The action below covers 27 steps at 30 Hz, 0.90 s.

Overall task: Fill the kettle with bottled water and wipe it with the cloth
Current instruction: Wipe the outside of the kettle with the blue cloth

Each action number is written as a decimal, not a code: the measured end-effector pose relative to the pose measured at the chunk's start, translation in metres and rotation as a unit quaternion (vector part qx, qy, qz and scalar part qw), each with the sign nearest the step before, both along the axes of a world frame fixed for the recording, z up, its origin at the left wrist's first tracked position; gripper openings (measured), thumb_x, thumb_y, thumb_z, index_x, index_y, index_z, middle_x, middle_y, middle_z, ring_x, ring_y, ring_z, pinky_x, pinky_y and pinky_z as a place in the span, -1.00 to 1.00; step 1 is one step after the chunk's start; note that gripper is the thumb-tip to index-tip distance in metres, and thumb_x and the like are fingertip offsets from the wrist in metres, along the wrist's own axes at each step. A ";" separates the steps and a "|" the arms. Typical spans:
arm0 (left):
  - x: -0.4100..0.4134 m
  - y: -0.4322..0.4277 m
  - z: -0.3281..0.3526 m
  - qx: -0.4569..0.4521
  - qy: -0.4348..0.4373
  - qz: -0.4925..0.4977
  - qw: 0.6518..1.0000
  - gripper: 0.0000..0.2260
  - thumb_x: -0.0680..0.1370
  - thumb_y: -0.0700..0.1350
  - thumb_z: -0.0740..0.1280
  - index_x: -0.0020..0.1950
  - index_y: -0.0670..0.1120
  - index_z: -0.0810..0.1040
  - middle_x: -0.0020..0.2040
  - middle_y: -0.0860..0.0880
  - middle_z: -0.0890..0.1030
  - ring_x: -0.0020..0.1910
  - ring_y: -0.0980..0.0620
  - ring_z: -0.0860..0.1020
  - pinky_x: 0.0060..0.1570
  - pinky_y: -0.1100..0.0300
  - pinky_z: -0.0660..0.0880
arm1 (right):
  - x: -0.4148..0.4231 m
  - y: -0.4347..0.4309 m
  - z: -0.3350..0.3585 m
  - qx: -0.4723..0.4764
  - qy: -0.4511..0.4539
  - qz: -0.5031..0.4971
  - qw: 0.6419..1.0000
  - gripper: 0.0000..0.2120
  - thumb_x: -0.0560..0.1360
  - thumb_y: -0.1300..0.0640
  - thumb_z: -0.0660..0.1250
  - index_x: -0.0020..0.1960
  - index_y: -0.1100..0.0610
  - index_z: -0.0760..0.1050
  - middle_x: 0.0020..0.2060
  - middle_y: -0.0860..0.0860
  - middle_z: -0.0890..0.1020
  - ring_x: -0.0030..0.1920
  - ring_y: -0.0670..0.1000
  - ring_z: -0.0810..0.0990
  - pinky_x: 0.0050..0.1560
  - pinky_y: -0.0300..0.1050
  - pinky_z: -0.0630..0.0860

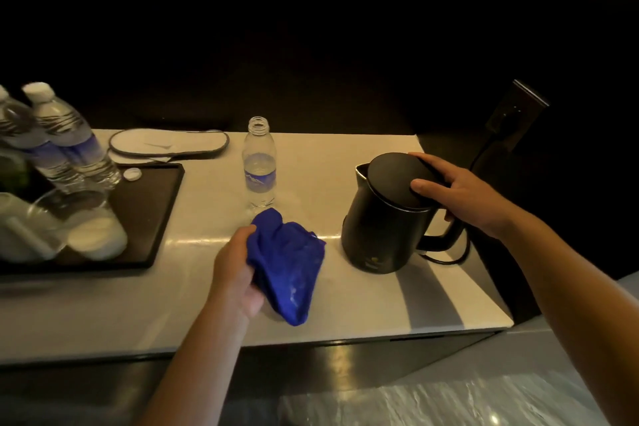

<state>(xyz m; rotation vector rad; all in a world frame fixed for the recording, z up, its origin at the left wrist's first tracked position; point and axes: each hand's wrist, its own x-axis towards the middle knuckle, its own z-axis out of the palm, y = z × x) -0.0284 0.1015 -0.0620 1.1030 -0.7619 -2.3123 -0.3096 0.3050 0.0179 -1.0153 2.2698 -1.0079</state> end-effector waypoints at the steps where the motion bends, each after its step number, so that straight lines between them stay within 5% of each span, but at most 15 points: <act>1: 0.011 -0.008 0.000 -0.028 -0.016 0.031 0.999 -0.84 0.50 -0.03 0.38 0.01 -0.05 0.67 -0.15 -0.07 0.76 -0.18 -0.07 0.73 -0.19 0.02 0.63 | -0.001 0.000 0.000 0.001 0.004 -0.002 1.000 -0.44 0.31 -0.59 0.30 0.27 -0.71 0.21 0.17 -0.30 0.46 0.06 0.00 0.59 -0.37 -0.31 0.57; 4: 0.039 -0.030 -0.005 -0.196 -0.099 0.104 0.970 -0.82 0.60 -0.02 0.26 -0.16 -0.01 0.55 -0.41 0.07 0.60 -0.32 0.07 0.54 -0.20 0.10 0.49 | -0.001 -0.001 -0.002 0.003 0.006 -0.006 1.000 -0.43 0.23 -0.65 0.29 0.20 -0.76 0.19 0.13 -0.34 0.44 0.04 -0.01 0.57 -0.31 -0.22 0.57; 7: 0.052 -0.046 -0.023 -0.436 -0.216 0.076 0.870 -0.73 0.65 0.05 0.13 -0.15 -0.03 0.48 -0.42 0.07 0.51 -0.46 0.18 0.46 -0.32 0.12 0.45 | -0.001 -0.002 -0.002 0.002 0.006 -0.011 1.000 -0.40 0.19 -0.66 0.29 0.20 -0.75 0.20 0.14 -0.33 0.43 0.05 -0.03 0.54 -0.22 -0.12 0.57; 9: 0.050 -0.051 -0.038 -0.530 -0.278 0.015 0.801 -0.69 0.68 0.07 0.07 0.12 -0.06 0.53 -0.17 0.00 0.61 -0.22 0.10 0.59 -0.14 -0.03 0.50 | -0.001 -0.001 -0.002 0.001 0.008 -0.012 1.000 -0.37 0.22 -0.64 0.30 0.25 -0.72 0.21 0.19 -0.20 0.46 0.07 -0.02 0.53 -0.20 -0.09 0.58; 10: 0.046 -0.051 -0.046 -0.569 -0.328 -0.042 0.753 -0.63 0.69 0.06 0.03 0.35 -0.06 0.46 0.11 -0.07 0.63 0.08 0.00 0.61 0.10 -0.14 0.49 | 0.000 -0.001 -0.003 0.001 0.009 -0.013 1.000 -0.37 0.23 -0.64 0.30 0.26 -0.72 0.21 0.23 -0.15 0.45 0.08 -0.02 0.53 -0.20 -0.08 0.58; 12: 0.036 -0.049 -0.065 -0.620 -0.442 -0.187 0.621 -0.53 0.70 0.10 -0.06 0.61 0.03 0.12 0.59 -0.12 0.27 0.57 -0.18 0.19 0.47 -0.27 0.08 | 0.000 -0.001 -0.003 0.002 0.012 -0.017 1.000 -0.38 0.24 -0.63 0.31 0.27 -0.71 0.22 0.27 -0.09 0.43 0.08 -0.02 0.52 -0.21 -0.07 0.58; 14: 0.028 -0.045 -0.079 -0.637 -0.507 -0.265 0.516 -0.47 0.67 0.17 -0.14 0.64 0.10 -0.13 0.67 -0.12 -0.05 0.63 -0.21 -0.11 0.52 -0.31 -0.13 | 0.000 -0.001 -0.004 0.007 0.016 -0.025 1.000 -0.39 0.26 -0.62 0.30 0.27 -0.73 0.21 0.28 -0.10 0.41 0.07 -0.02 0.51 -0.22 -0.08 0.58; 15: 0.025 -0.045 -0.084 -0.640 -0.521 -0.275 0.492 -0.45 0.66 0.18 -0.16 0.63 0.10 -0.19 0.67 -0.13 -0.12 0.62 -0.23 -0.16 0.51 -0.34 -0.14 | 0.000 0.000 -0.004 0.010 0.017 -0.027 0.999 -0.40 0.26 -0.62 0.30 0.27 -0.73 0.20 0.27 -0.11 0.41 0.07 -0.03 0.51 -0.22 -0.09 0.58; 21: 0.013 -0.053 -0.087 -0.633 -0.528 -0.263 0.501 -0.41 0.62 0.24 -0.18 0.61 0.15 -0.27 0.66 -0.12 -0.20 0.61 -0.23 -0.23 0.48 -0.37 -0.23 | 0.001 0.001 -0.002 0.018 0.015 -0.035 0.999 -0.37 0.26 -0.62 0.31 0.29 -0.71 0.20 0.14 -0.35 0.41 0.07 -0.01 0.54 -0.20 -0.09 0.57; 27: 0.013 -0.053 -0.087 -0.633 -0.531 -0.252 0.504 -0.40 0.61 0.27 -0.20 0.61 0.15 -0.26 0.67 -0.12 -0.15 0.62 -0.23 -0.20 0.49 -0.36 -0.21 | 0.001 0.001 0.003 0.020 -0.002 -0.028 0.999 -0.43 0.26 -0.58 0.33 0.22 -0.75 0.21 0.24 -0.12 0.44 0.11 0.05 0.56 -0.16 -0.06 0.55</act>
